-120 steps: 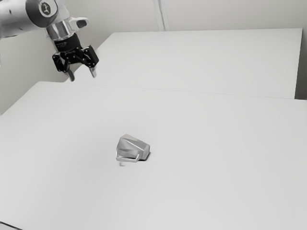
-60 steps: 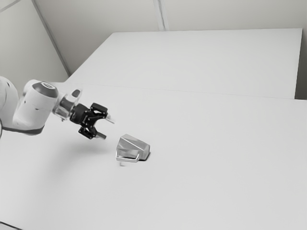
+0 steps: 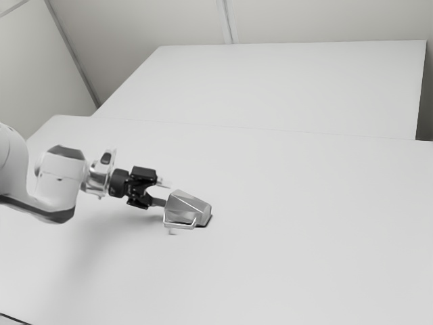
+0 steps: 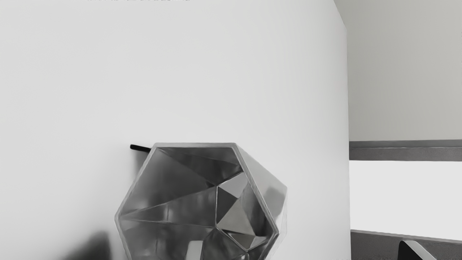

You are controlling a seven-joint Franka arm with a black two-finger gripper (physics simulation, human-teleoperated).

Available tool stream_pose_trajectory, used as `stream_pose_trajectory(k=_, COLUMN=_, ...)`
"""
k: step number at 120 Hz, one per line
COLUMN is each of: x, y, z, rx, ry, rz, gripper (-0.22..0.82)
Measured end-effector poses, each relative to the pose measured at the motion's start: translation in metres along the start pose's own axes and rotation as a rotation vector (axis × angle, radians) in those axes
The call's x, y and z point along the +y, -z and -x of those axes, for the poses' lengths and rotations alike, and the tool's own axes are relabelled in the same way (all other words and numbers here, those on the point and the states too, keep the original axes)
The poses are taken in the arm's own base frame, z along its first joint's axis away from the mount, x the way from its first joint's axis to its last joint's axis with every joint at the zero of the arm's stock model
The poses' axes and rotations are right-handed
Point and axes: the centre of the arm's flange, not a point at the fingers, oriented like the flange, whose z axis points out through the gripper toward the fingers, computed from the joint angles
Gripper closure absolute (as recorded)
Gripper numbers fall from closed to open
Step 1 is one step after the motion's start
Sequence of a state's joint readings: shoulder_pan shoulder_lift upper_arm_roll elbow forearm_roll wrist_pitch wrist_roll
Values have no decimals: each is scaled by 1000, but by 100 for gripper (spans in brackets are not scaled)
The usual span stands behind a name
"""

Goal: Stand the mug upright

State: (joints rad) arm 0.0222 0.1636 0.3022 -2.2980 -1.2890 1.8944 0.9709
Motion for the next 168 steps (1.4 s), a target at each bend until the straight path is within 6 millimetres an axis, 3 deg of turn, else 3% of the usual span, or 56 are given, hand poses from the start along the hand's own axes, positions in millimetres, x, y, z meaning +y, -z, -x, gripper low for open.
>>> stream_pose_trajectory(k=35, x=-14, y=-20, z=9, rx=21, ry=-84, rz=31, gripper=2)
stream_pose_trajectory(k=64, x=-7, y=-28, z=9, rx=34, ry=-150, rz=49, gripper=3)
stream_pose_trajectory(k=71, x=-7, y=-31, z=9, rx=37, ry=-160, rz=52, gripper=12)
stream_pose_trajectory(k=85, x=-6, y=-31, z=9, rx=45, ry=-179, rz=50, gripper=41)
stream_pose_trajectory(k=96, x=-6, y=-31, z=9, rx=48, ry=-189, rz=48, gripper=57)
stream_pose_trajectory(k=110, x=-6, y=-31, z=9, rx=50, ry=-199, rz=46, gripper=67)
stream_pose_trajectory(k=128, x=-3, y=-31, z=8, rx=52, ry=-216, rz=44, gripper=73)
stream_pose_trajectory(k=140, x=11, y=-26, z=2, rx=56, ry=-255, rz=35, gripper=76)
stream_pose_trajectory(k=152, x=42, y=-13, z=-9, rx=38, ry=-335, rz=1, gripper=77)
stream_pose_trajectory(k=160, x=70, y=-5, z=-20, rx=13, ry=-410, rz=-38, gripper=78)
stream_pose_trajectory(k=168, x=113, y=12, z=-46, rx=-82, ry=-560, rz=-156, gripper=78)
